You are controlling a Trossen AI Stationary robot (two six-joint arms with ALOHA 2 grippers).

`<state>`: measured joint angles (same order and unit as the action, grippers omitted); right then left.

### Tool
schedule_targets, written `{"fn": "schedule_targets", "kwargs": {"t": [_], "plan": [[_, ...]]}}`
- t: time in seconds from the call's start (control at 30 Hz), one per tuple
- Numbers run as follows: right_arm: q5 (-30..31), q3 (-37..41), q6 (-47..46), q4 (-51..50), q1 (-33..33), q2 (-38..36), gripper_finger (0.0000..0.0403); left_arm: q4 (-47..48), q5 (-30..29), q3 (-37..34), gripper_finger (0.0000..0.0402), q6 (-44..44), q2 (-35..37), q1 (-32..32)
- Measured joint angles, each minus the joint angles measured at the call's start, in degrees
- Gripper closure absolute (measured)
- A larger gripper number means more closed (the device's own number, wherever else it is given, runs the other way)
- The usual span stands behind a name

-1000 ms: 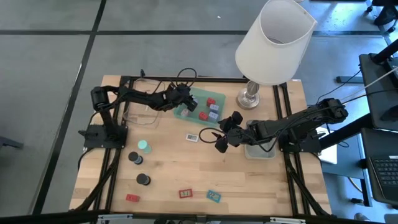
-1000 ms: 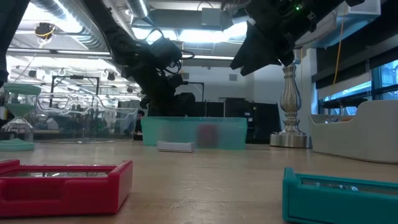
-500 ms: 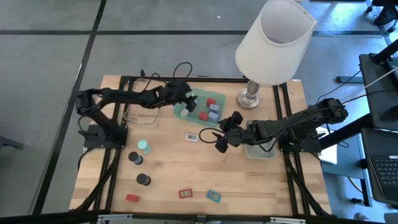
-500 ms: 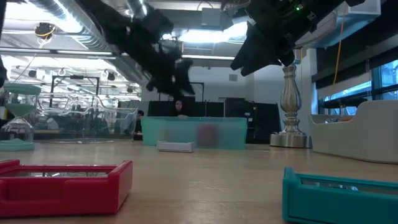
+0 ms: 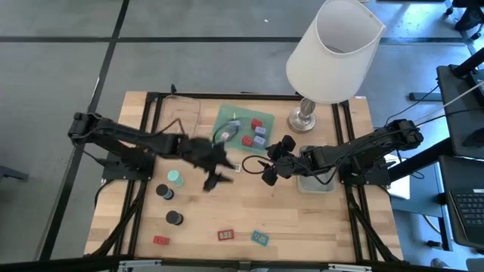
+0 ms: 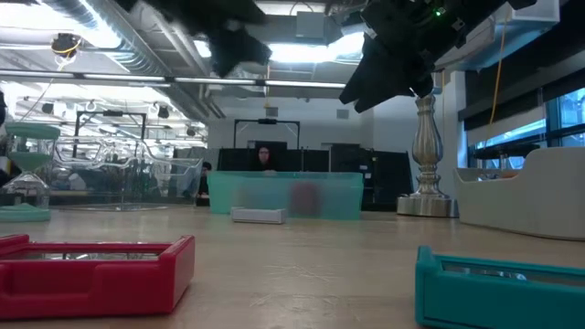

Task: Pick & Place Office items
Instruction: Put the white timer into the transparent bin

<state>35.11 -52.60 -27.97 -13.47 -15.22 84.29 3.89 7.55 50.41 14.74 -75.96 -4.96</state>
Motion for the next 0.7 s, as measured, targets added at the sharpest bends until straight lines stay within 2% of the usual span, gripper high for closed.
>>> {"fn": "schedule_targets", "kwargs": {"t": [0.1, 0.2, 0.33, 0.5, 0.7], "plan": [[0.0, 0.0, -0.1, 0.0, 0.0, 0.0, 0.0127, 5.3, -5.3, 0.0, 0.0163, 4.1, 0.8, -6.8], [0.0, 0.0, -0.1, 0.1, 0.0, 0.0, 0.0127, 10.0, -13.4, 0.0, 0.0158, 8.3, 0.8, -12.2], [0.0, 0.0, -0.2, 0.1, 0.0, 0.0, 0.0127, 14.2, -22.9, 0.0, 0.0150, 8.7, -0.4, -17.3], [0.0, 0.0, -1.5, 0.1, 0.0, 0.0, 0.0127, 15.6, -26.2, 0.0, 0.0142, 9.1, -2.1, -20.3], [0.0, 0.0, -1.5, 0.1, 0.0, 0.0, 0.0127, 15.4, -29.7, 0.0, 0.0144, 1.7, -5.7, -21.8]]}}
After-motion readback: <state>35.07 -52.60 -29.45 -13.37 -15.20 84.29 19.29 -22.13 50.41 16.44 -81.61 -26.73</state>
